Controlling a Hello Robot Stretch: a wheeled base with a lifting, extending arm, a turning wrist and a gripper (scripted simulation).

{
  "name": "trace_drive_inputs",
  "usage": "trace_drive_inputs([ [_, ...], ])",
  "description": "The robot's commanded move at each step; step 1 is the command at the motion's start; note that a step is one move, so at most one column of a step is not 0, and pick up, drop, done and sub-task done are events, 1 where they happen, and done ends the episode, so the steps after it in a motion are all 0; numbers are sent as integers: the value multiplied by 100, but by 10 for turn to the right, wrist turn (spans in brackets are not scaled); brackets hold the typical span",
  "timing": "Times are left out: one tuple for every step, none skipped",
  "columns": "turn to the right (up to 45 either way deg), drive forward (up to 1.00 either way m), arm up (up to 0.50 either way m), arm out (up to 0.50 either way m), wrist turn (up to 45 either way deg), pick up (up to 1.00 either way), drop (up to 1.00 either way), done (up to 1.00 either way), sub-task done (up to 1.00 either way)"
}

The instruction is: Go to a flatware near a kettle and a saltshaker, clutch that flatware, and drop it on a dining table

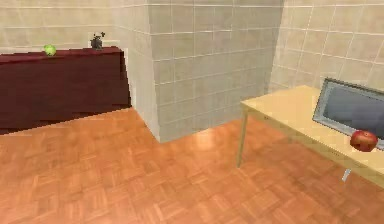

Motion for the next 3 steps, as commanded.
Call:
trace_drive_inputs([
  [-450,0,0,0,0,0,0,0,0],
  [0,100,0,0,0,0,0,0,0],
  [0,100,0,0,0,0,0,0,0],
])
